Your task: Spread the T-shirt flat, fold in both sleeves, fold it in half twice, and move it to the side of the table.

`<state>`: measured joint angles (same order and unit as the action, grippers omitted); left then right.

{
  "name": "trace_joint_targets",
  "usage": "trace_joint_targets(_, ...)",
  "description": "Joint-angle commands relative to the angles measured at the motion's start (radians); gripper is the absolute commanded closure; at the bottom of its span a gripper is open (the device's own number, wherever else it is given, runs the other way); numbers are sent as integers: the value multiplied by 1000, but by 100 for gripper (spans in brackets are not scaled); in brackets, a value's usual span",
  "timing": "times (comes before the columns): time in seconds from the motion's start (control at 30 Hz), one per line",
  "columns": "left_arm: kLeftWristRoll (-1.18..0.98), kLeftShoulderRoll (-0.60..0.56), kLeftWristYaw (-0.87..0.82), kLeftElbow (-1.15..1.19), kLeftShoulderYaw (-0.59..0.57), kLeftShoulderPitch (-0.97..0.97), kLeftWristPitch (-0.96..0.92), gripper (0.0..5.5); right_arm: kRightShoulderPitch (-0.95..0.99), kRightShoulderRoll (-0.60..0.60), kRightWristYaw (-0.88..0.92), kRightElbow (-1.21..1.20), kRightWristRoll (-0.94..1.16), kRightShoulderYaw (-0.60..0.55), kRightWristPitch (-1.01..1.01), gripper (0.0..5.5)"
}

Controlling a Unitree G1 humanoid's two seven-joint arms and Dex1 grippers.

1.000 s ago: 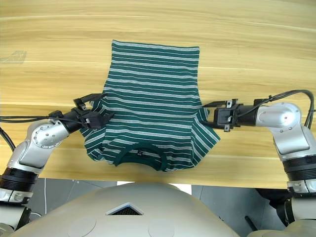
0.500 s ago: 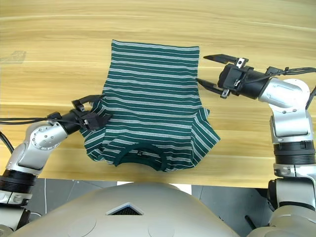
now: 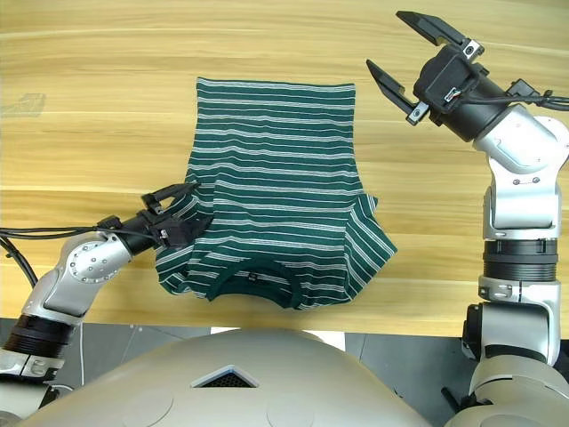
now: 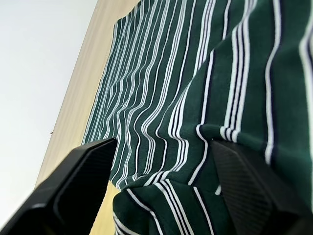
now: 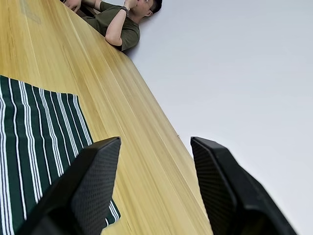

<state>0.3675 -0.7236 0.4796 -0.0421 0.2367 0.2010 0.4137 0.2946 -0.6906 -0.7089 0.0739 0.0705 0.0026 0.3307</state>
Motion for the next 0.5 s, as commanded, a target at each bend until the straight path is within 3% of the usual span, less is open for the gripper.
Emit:
trace_joint_targets(0.03, 33, -50, 21, 18, -13, 76, -33, 192, -8, 2, 6, -5, -11, -10, 11, 285)
trace_joint_targets(0.3, 24, -35, -2, 16, -23, 103, -34, 192, -18, -3, 5, 44, -18, -9, 50, 285)
trace_joint_targets(0.5, -279, 125, -81, -82, -173, 55, -99, 192, -7, 8, 28, 134, -35, -7, 70, 285)
